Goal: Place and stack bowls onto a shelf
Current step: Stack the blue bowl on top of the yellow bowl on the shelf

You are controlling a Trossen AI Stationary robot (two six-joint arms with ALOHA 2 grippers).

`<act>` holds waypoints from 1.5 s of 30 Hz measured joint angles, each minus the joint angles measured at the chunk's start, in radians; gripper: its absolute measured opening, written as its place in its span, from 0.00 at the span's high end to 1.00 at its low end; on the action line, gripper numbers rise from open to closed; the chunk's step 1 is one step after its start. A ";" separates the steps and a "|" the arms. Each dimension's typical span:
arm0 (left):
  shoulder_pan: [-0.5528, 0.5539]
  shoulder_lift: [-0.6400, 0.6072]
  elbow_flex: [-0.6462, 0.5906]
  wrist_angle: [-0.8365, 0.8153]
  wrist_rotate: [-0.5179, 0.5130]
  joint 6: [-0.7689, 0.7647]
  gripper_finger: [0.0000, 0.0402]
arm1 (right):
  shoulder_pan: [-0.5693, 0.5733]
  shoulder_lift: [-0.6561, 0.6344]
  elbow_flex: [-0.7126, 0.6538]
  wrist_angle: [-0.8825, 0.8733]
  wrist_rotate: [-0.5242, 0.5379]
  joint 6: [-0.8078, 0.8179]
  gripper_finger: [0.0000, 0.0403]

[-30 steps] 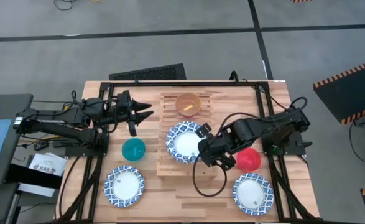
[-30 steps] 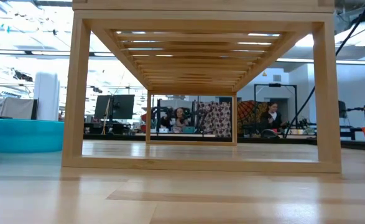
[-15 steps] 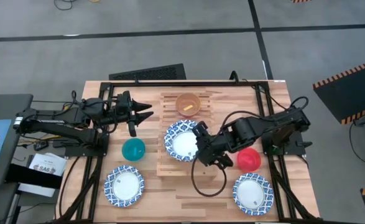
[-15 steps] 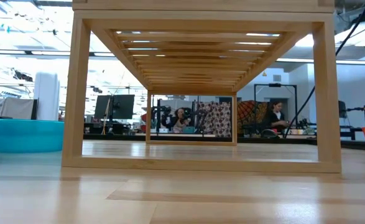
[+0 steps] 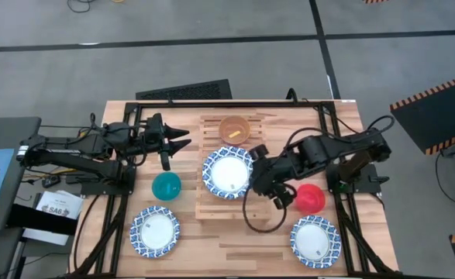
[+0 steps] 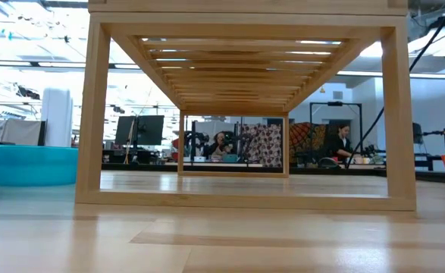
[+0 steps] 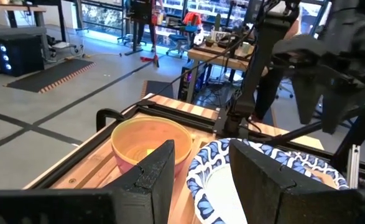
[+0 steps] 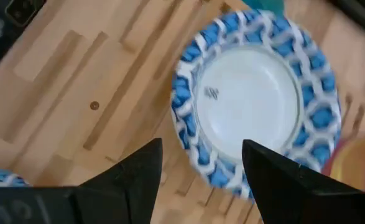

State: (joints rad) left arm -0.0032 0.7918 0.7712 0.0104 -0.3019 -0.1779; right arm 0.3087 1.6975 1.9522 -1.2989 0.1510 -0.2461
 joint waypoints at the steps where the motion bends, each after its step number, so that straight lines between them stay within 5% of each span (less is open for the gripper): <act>1: 0.000 0.000 0.000 0.000 0.000 0.000 0.66 | -0.006 -0.004 0.000 -0.009 -0.016 0.034 0.39; 6: 0.000 0.000 0.000 0.001 0.000 0.000 0.66 | -0.017 -0.060 -0.023 -0.087 -0.040 0.175 0.44; 12: 0.000 -0.001 0.000 0.004 0.008 -0.016 0.66 | -0.023 -0.283 -0.345 0.038 -0.019 0.371 0.54; 19: 0.000 -0.001 0.000 0.004 0.091 -0.023 0.66 | -0.036 -0.596 -0.821 0.449 0.034 0.656 0.61; 25: 0.000 -0.001 0.000 0.012 0.094 -0.018 0.66 | -0.038 -0.762 -1.066 0.899 0.279 0.743 0.62; 30: 0.000 -0.001 0.000 0.013 0.175 -0.006 0.66 | -0.062 -0.797 -1.144 1.148 0.344 0.686 0.62; 45: 0.000 -0.001 0.000 0.071 0.237 -0.068 0.66 | -0.127 -0.794 -1.146 1.296 0.295 0.577 0.62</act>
State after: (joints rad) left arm -0.0036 0.7910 0.7712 0.0817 -0.0650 -0.2459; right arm 0.1817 0.9034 0.8062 -0.0025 0.4456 0.3313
